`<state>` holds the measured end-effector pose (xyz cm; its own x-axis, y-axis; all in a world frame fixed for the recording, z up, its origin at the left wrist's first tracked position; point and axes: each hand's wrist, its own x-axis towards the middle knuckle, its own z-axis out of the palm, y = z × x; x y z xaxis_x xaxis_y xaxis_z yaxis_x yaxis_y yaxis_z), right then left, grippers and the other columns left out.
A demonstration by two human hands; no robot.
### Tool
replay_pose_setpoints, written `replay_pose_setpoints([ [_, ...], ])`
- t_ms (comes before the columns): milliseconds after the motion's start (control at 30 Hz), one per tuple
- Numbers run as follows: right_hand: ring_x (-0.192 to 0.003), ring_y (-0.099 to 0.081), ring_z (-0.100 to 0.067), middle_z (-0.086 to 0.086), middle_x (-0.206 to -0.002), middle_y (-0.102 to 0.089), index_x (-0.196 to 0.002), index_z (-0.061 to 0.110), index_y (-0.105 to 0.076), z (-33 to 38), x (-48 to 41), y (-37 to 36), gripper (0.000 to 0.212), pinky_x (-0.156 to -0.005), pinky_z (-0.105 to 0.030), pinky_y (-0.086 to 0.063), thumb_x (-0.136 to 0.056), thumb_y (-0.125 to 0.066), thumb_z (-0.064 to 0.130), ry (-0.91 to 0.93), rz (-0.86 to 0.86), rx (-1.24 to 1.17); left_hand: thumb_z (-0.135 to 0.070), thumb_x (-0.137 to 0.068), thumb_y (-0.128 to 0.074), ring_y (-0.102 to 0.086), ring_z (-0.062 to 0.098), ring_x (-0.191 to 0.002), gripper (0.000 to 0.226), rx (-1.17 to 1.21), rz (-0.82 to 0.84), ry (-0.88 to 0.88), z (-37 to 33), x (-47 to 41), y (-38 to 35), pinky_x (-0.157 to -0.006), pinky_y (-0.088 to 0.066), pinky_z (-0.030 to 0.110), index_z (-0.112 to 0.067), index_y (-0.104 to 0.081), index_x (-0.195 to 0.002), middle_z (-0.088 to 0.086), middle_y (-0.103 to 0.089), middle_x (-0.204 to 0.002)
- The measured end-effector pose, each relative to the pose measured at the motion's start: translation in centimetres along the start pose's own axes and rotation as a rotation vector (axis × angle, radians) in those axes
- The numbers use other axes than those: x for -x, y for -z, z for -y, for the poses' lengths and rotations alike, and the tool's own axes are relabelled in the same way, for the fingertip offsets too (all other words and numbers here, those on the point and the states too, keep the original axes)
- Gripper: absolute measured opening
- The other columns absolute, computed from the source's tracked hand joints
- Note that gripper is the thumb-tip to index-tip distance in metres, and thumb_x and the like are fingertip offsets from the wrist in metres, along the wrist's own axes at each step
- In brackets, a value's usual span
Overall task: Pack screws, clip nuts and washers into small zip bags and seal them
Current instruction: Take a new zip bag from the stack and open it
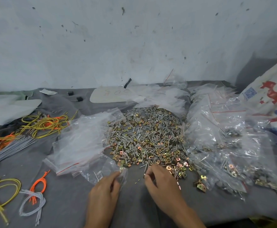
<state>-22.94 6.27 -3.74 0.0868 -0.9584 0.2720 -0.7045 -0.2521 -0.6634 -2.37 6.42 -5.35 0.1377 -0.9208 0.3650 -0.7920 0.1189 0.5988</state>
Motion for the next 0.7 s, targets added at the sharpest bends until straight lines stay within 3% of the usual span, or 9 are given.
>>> replay_pose_setpoints([
  [233, -0.089, -0.046, 0.002, 0.021, -0.087, -0.05, -0.085, 0.031, -0.046, -0.1, -0.22, 0.37, 0.014, -0.073, -0.017, -0.037, -0.095, -0.052, 0.038, 0.003, -0.004, 0.055, -0.003, -0.073, -0.084, -0.068, 0.016, -0.07, 0.04, 0.01, -0.008, 0.022, -0.14, -0.03, 0.01, -0.066, -0.048, 0.025, -0.032, -0.079, -0.098, -0.01, -0.072, -0.083],
  [433, -0.092, -0.049, -0.001, 0.021, -0.093, -0.051, -0.09, 0.03, -0.053, -0.19, -0.23, 0.42, 0.011, -0.082, -0.027, -0.048, -0.096, -0.054, 0.039, 0.005, 0.018, 0.045, -0.004, -0.057, -0.094, -0.066, 0.01, -0.061, 0.051, 0.008, -0.019, -0.026, 0.36, -0.46, -0.12, -0.055, -0.052, 0.022, -0.036, -0.079, -0.093, -0.011, -0.075, -0.081],
  [700, -0.091, -0.049, -0.003, 0.021, -0.091, -0.051, -0.088, 0.032, -0.054, -0.19, -0.09, 0.32, 0.01, -0.081, -0.024, -0.045, -0.096, -0.056, 0.037, 0.022, 0.004, 0.045, -0.003, -0.061, -0.092, -0.068, 0.01, -0.067, 0.048, 0.01, -0.015, -0.026, 0.43, -0.29, -0.23, -0.058, -0.054, 0.024, -0.035, -0.079, -0.094, -0.012, -0.076, -0.084],
])
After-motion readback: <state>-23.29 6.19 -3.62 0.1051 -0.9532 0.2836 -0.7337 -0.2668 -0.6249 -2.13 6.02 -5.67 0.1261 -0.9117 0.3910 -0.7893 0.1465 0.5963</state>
